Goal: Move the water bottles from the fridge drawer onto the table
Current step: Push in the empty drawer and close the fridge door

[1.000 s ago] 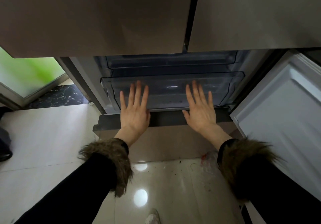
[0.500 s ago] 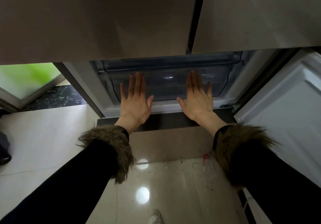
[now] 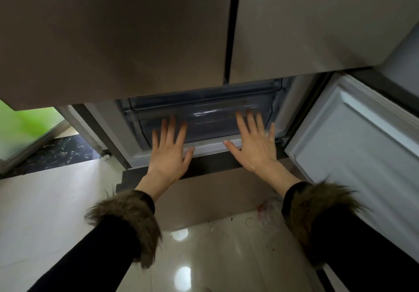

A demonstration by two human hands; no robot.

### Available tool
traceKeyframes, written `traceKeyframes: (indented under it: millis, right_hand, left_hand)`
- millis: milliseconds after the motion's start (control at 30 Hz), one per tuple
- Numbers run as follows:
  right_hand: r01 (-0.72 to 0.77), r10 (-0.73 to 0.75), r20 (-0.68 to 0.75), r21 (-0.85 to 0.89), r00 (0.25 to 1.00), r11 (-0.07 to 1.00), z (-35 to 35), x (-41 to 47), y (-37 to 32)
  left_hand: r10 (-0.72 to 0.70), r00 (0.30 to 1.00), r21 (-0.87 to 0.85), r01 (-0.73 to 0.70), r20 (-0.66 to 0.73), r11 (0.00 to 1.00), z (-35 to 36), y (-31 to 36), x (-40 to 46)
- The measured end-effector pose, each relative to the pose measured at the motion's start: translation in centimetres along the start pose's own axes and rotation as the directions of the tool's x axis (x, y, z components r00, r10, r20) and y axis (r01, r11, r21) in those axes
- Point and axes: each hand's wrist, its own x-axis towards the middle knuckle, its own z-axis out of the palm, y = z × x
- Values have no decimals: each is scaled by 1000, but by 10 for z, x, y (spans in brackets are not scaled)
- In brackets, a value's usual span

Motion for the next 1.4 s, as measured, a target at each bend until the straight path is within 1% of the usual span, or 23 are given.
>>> traceKeyframes:
  millis: [100, 167, 367, 500, 633, 700, 833, 900, 1033, 1133, 1267, 1333, 1400]
  right_hand:
    - [-35, 35, -11, 19, 999, 999, -15, -35, 10]
    - [-53, 53, -10, -5, 999, 999, -28, -60, 17]
    - [-103, 103, -78, -5, 992, 995, -72, -148, 51]
    - [-130, 128, -117, -8, 985, 991, -97, -220, 83]
    - [-174, 168, -150, -29, 974, 984, -118, -298, 116]
    - [-205, 198, -166, -25, 966, 978, -129, -333, 133]
    - [-269, 232, -287, -99, 930, 958, -152, -388, 167]
    - [-324, 275, -299, -126, 914, 938, -163, -413, 185]
    - [-447, 411, -274, -83, 869, 891, -177, -449, 218]
    - [-518, 492, -247, -47, 835, 854, -182, -466, 235]
    - [-487, 467, -253, -20, 847, 873, -179, -477, 245]
    - [-466, 445, -263, -22, 856, 885, -179, -478, 246]
    - [-450, 423, -296, -28, 857, 893, -179, -478, 247]
  left_hand:
    - [28, 1000, -54, -28, -3, 998, -12, 16, -22]
    - [63, 998, -96, -61, 14, 993, -23, 33, -37]
    - [169, 985, -175, -161, 31, 971, -55, 94, -85]
    - [270, 963, -205, -266, -9, 942, -69, 140, -136]
    - [371, 929, -234, -360, 4, 903, -73, 191, -185]
    - [430, 903, -251, -413, 14, 876, -77, 218, -202]
    - [556, 831, -299, -533, -12, 791, -90, 277, -222]
    - [616, 788, -310, -588, -12, 747, -95, 309, -229]
    - [723, 691, -284, -691, 15, 665, -105, 374, -237]
    - [753, 657, -261, -722, 32, 641, -111, 420, -239]
    - [767, 634, -239, -733, 96, 636, -110, 458, -239]
    - [760, 642, -257, -721, 100, 643, -105, 463, -241]
    - [744, 664, -289, -700, 73, 653, -101, 461, -244]
